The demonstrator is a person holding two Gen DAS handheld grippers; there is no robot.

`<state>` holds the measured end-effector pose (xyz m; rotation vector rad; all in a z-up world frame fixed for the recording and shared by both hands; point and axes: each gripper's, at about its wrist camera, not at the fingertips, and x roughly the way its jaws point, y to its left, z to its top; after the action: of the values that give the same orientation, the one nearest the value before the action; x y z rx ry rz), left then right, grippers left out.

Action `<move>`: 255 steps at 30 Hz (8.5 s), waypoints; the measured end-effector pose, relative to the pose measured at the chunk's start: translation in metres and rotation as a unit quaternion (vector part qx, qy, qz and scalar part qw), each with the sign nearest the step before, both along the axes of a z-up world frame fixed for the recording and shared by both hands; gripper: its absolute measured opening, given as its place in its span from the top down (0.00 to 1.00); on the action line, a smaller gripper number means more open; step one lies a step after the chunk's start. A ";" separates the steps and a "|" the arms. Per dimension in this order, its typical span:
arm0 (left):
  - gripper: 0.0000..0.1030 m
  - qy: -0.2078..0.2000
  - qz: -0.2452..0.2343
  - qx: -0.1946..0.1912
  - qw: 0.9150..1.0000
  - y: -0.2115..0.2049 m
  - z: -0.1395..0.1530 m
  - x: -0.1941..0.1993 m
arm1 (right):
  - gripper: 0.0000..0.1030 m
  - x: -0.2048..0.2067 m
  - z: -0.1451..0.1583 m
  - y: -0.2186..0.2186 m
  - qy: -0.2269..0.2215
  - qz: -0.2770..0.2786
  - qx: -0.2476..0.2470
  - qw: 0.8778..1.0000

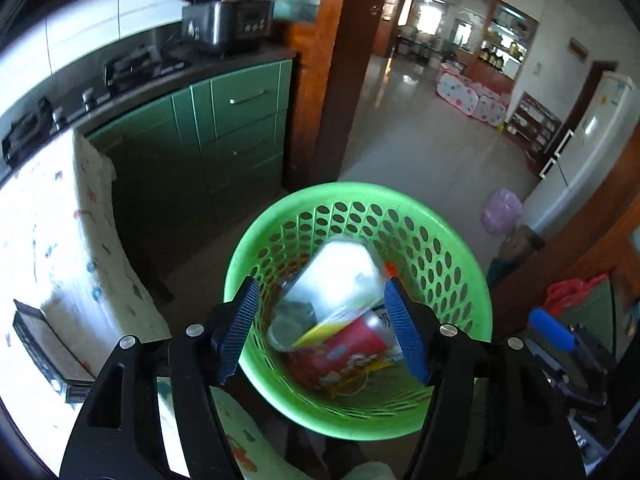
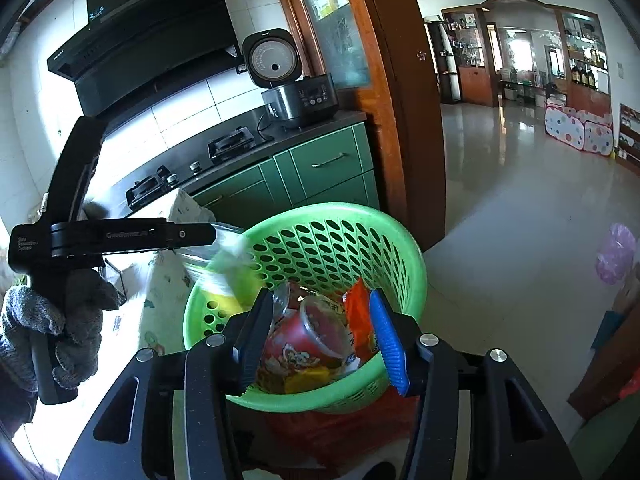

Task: Collect trash

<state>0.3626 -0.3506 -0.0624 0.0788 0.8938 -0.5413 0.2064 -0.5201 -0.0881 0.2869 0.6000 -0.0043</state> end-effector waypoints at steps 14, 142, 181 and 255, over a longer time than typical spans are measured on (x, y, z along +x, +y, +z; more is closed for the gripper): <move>0.37 -0.017 0.042 -0.028 0.999 0.083 0.039 -0.044 | 0.48 -0.004 0.024 0.051 -0.010 0.050 -0.025 0.998; 0.44 -0.014 -0.023 -0.012 1.000 0.159 0.036 -0.070 | 0.82 0.073 0.025 0.087 0.079 0.060 -0.143 0.985; 0.43 0.025 -0.092 -0.014 0.995 0.015 -0.008 -0.031 | 0.47 -0.013 0.024 0.016 0.043 -0.020 -0.115 0.992; 0.05 -0.134 0.212 0.015 0.968 0.337 0.059 -0.246 | 0.08 -0.112 0.070 0.249 -0.013 0.085 -0.098 0.991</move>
<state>0.1167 -0.0139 -0.0029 -0.0128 0.6275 -0.1127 0.0941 -0.2708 -0.0177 0.0448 0.5919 0.1039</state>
